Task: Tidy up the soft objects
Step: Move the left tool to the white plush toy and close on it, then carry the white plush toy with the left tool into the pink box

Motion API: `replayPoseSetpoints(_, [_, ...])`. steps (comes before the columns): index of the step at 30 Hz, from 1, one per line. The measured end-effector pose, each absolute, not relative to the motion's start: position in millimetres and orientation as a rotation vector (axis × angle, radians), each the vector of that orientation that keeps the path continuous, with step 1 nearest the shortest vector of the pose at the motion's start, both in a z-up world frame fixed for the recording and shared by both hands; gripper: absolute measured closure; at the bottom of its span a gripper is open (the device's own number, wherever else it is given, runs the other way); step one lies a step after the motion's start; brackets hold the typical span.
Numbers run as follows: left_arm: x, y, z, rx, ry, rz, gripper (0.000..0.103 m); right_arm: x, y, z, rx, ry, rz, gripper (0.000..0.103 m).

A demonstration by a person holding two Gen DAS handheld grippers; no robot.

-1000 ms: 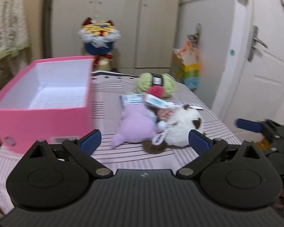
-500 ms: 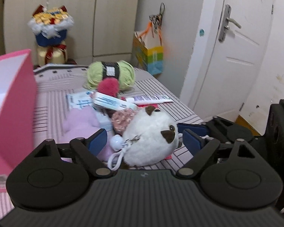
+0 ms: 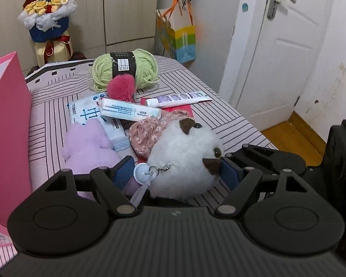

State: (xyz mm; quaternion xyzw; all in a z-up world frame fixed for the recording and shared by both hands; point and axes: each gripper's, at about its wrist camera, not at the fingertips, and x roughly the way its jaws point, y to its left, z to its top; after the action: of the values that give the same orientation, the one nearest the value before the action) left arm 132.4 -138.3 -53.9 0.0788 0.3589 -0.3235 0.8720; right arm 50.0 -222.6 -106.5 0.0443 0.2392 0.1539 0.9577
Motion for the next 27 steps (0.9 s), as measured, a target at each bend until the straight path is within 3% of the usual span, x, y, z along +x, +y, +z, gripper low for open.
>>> replayPoseSetpoints(15, [131, -145, -25, 0.243, 0.872, -0.677, 0.025, 53, -229, -83, 0.202, 0.590, 0.359, 0.036])
replayPoseSetpoints(27, [119, -110, -4, 0.181, 0.967, -0.692, 0.025, 42, -194, -48, 0.048, 0.690, 0.430, 0.036])
